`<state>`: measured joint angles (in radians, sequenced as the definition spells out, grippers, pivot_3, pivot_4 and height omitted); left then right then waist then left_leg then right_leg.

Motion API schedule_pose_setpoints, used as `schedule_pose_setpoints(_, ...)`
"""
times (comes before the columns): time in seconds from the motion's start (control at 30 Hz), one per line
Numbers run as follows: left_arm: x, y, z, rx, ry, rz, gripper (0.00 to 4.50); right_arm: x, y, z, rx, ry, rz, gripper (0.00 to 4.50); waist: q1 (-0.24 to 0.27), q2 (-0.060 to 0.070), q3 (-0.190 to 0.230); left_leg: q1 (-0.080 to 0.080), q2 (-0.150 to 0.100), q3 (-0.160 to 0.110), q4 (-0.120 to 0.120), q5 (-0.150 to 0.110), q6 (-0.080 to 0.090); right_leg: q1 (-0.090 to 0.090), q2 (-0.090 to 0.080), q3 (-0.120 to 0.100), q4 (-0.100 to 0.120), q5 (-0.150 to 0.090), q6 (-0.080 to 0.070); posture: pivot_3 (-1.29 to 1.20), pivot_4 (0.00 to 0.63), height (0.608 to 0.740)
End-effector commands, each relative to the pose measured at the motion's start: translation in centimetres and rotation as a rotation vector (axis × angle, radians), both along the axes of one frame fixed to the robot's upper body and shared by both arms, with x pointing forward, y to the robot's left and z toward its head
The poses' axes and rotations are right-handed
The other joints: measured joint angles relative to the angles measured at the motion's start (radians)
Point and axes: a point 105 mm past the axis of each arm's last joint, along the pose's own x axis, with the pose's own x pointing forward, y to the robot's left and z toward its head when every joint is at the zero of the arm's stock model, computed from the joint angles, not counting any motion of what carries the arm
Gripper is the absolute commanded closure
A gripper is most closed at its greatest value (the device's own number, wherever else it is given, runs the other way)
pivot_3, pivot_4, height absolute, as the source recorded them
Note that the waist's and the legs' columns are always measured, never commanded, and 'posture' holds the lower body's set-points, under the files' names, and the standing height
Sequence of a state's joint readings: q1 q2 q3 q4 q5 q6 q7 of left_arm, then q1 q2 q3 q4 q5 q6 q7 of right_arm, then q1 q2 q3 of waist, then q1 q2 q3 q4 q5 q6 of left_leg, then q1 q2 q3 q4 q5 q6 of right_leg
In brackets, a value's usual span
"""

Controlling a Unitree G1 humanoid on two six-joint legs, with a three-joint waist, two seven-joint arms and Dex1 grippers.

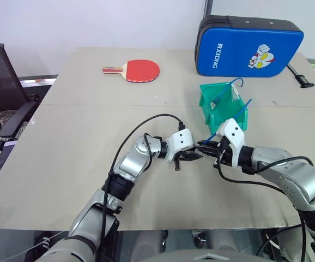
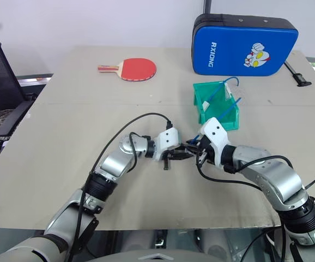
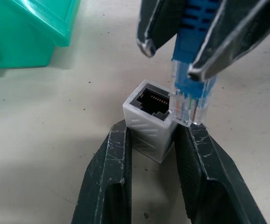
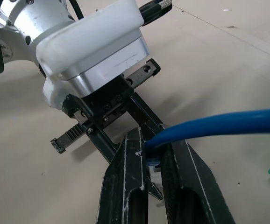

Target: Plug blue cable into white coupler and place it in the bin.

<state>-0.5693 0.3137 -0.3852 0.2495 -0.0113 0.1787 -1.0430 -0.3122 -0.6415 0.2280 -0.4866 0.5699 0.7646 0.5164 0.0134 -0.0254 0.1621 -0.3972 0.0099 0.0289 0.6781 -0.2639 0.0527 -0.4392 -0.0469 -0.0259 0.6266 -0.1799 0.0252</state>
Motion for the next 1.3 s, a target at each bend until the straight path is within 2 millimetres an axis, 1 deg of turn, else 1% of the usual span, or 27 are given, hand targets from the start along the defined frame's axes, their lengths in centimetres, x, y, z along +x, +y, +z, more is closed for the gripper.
schedule_pose_setpoints(0.03, 0.1, -0.1, 0.9, -0.017, -0.025, -0.015, 3.79, 0.4, -0.7, -1.3, -0.052, 0.017, -0.03, 4.5, 0.0, 0.0, 0.0, 0.0, 0.0, 0.0, 0.0, 0.0, 0.0, 0.0, 0.0, 0.0, 0.0, 0.0, 0.0, 0.0, 0.15, 0.731)
schedule_pose_setpoints(0.1, 0.0, -0.1, 0.9, -0.017, -0.024, -0.018, 3.79, 0.6, -0.8, -1.5, -0.051, 0.016, -0.035, 4.5, 0.0, 0.0, 0.0, 0.0, 0.0, 0.0, 0.0, 0.0, 0.0, 0.0, 0.0, 0.0, 0.0, 0.0, 0.001, 0.0, 0.15, 0.731)
schedule_pose_setpoints(0.23, 0.0, -0.2, 0.9, -0.018, -0.023, -0.024, 3.79, 1.0, -0.6, -0.7, -0.002, 0.01, -0.049, 4.5, -0.001, 0.0, 0.0, 0.001, 0.0, -0.001, 0.0, 0.0, 0.0, 0.0, 0.0, -0.001, 0.001, 0.0, 0.0, 0.0, 0.15, 0.731)
schedule_pose_setpoints(0.87, -0.2, -0.1, 0.9, -0.018, -0.026, -0.032, 3.79, 2.1, -1.4, -0.7, -0.027, -0.018, -0.083, 4.5, -0.002, 0.0, 0.0, 0.001, 0.0, -0.001, 0.0, 0.0, 0.0, 0.001, 0.0, -0.001, 0.001, 0.0, 0.0, 0.0, 0.15, 0.731)
schedule_pose_setpoints(1.0, -0.2, -0.1, 0.9, -0.017, -0.025, -0.032, 3.79, 2.0, -1.5, -0.9, -0.039, -0.013, -0.082, 4.5, -0.002, 0.0, 0.0, 0.001, 0.0, -0.001, 0.0, 0.0, 0.0, 0.001, 0.0, -0.001, 0.001, 0.0, 0.0, 0.0, 0.15, 0.731)
schedule_pose_setpoints(1.1, -0.2, -0.1, 0.9, -0.017, -0.024, -0.03, 3.79, 1.6, -1.5, -1.2, -0.055, 0.002, -0.059, 4.5, -0.002, 0.0, 0.0, 0.001, 0.0, -0.001, 0.0, 0.0, 0.0, 0.001, 0.0, -0.001, 0.001, 0.0, 0.0, 0.0, 0.15, 0.731)
schedule_pose_setpoints(1.2, -0.2, 0.0, 0.9, -0.016, -0.022, -0.029, 3.79, 1.1, -1.5, -1.8, -0.119, 0.007, -0.021, 4.5, -0.002, 0.0, 0.0, 0.001, 0.0, -0.002, 0.0, 0.0, 0.0, 0.001, 0.0, -0.001, 0.001, 0.0, 0.0, 0.0, 0.15, 0.731)
schedule_pose_setpoints(1.3, -0.2, 0.0, 0.9, -0.015, -0.021, -0.03, 3.79, 1.0, -1.5, -1.8, -0.141, 0.006, -0.014, 4.5, -0.002, 0.0, 0.0, 0.001, 0.0, -0.002, 0.0, 0.0, 0.0, 0.001, 0.0, -0.001, 0.001, 0.0, 0.0, 0.0, 0.15, 0.731)
